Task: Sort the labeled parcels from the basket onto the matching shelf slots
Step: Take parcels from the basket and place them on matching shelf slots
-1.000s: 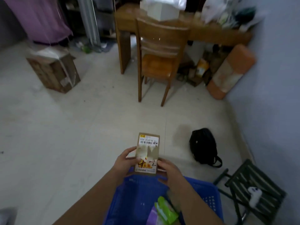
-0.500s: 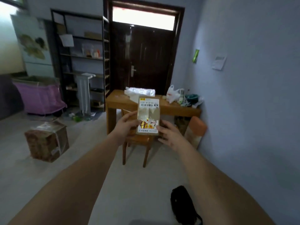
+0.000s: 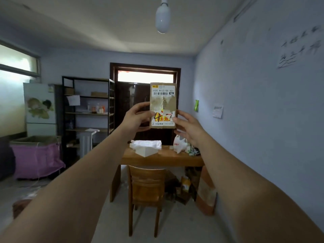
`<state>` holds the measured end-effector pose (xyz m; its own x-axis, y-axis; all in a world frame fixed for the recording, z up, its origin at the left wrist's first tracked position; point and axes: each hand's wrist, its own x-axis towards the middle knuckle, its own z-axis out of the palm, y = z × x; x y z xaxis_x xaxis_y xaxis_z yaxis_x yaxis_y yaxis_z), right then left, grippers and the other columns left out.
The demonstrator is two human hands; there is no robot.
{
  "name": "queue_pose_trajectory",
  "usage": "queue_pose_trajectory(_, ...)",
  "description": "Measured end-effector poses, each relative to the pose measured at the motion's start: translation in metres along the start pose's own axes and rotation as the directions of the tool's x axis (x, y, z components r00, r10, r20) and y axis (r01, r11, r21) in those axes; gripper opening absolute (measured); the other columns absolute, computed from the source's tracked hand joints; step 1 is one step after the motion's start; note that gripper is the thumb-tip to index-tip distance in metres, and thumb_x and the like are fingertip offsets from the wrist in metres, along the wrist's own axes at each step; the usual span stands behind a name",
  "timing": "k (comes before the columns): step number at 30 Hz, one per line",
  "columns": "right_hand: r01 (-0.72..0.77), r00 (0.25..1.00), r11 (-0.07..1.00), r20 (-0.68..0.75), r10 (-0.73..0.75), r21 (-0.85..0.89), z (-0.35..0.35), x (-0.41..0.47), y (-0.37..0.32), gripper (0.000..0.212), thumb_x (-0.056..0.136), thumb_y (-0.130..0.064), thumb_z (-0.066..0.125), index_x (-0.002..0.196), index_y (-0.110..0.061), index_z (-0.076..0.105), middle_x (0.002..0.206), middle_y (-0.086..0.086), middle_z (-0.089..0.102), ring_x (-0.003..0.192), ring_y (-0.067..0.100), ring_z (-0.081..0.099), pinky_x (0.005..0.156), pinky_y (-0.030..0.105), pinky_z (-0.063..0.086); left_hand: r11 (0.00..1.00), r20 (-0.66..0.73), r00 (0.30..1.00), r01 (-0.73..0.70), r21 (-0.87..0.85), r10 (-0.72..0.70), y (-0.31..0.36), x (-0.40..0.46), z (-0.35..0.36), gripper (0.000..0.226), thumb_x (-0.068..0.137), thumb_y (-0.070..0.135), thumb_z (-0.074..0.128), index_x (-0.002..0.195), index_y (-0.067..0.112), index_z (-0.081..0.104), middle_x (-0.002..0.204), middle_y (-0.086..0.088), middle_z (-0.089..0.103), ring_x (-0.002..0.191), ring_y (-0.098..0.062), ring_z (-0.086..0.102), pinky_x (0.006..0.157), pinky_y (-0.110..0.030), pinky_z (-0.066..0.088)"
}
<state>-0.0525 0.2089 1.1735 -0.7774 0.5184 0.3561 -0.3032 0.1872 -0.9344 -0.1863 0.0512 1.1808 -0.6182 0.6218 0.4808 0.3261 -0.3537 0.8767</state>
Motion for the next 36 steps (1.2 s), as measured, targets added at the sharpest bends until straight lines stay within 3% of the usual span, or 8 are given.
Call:
queue_pose_trajectory(5,0.018,1.000,1.000,-0.004,-0.018,0.016,-0.003,0.001,-0.003,0.038,0.088,-0.016,0.065,0.121,-0.030,0.054,0.107,-0.001,0.069,0.106,0.018,0.061,0.089,0.033,0.050,1.000,0.021,1.000,-0.009,-0.008,0.009,0.005,0.005,0.003,0.039,0.083,0.014,0.069,0.118,0.027,0.058,0.108,-0.002,0.070,0.104,-0.023,0.066,0.091,-0.052,0.051)
queue_pose_trajectory(13,0.049,0.998,0.998,-0.041,-0.048,0.035,-0.005,-0.004,-0.008,0.041,0.089,-0.017,0.063,0.128,-0.027,0.054,0.107,0.000,0.069,0.099,0.012,0.062,0.079,0.026,0.050,1.000,0.043,0.999,-0.026,-0.007,0.026,0.010,0.012,0.009,0.041,0.082,0.016,0.070,0.119,0.027,0.058,0.109,-0.001,0.070,0.107,-0.024,0.064,0.093,-0.054,0.049)
queue_pose_trajectory(20,0.066,0.985,0.998,-0.160,-0.069,-0.023,-0.040,-0.032,-0.022,0.046,0.088,-0.017,0.065,0.132,-0.023,0.053,0.107,0.002,0.069,0.099,0.017,0.064,0.094,0.033,0.049,0.998,0.140,0.990,-0.029,-0.051,0.036,0.013,0.014,0.053,0.038,0.083,0.016,0.069,0.116,0.029,0.058,0.105,-0.001,0.071,0.104,-0.023,0.066,0.084,-0.046,0.053)
queue_pose_trajectory(24,0.048,0.959,0.993,-0.274,-0.076,-0.106,-0.074,-0.073,-0.036,0.046,0.086,-0.016,0.067,0.130,-0.021,0.055,0.102,0.004,0.069,0.090,0.016,0.065,0.088,0.030,0.049,0.991,0.254,0.966,-0.008,-0.137,0.043,0.008,0.008,0.100,0.039,0.084,0.015,0.067,0.120,0.026,0.056,0.108,-0.005,0.069,0.102,-0.024,0.065,0.080,-0.043,0.055)
queue_pose_trajectory(29,-0.016,0.865,0.976,-0.493,-0.096,-0.218,-0.123,-0.158,-0.060,0.044,0.085,-0.017,0.068,0.127,-0.024,0.057,0.100,0.003,0.069,0.087,0.013,0.066,0.085,0.028,0.048,0.962,0.456,0.888,0.069,-0.264,0.061,0.008,-0.020,0.186,0.030,0.085,0.015,0.066,0.108,0.032,0.060,0.096,-0.001,0.074,0.096,-0.024,0.068,0.079,-0.043,0.055)
queue_pose_trajectory(32,-0.082,0.762,0.955,-0.636,-0.125,-0.286,-0.142,-0.226,-0.079,0.042,0.084,-0.021,0.069,0.124,-0.027,0.059,0.095,-0.002,0.072,0.086,0.011,0.067,0.085,0.027,0.049,0.933,0.574,0.815,0.138,-0.331,0.083,0.021,-0.054,0.240,0.031,0.085,0.013,0.067,0.109,0.030,0.059,0.096,-0.004,0.073,0.095,-0.022,0.068,0.073,-0.039,0.056)
queue_pose_trajectory(36,-0.164,0.602,0.923,-0.776,-0.187,-0.349,-0.146,-0.320,-0.109,0.041,0.084,-0.022,0.070,0.123,-0.029,0.060,0.098,0.000,0.073,0.091,0.015,0.067,0.089,0.031,0.049,0.892,0.727,0.674,0.236,-0.385,0.136,0.044,-0.111,0.299,0.032,0.084,0.012,0.068,0.110,0.029,0.059,0.101,-0.009,0.072,0.096,-0.023,0.068,0.079,-0.044,0.056)
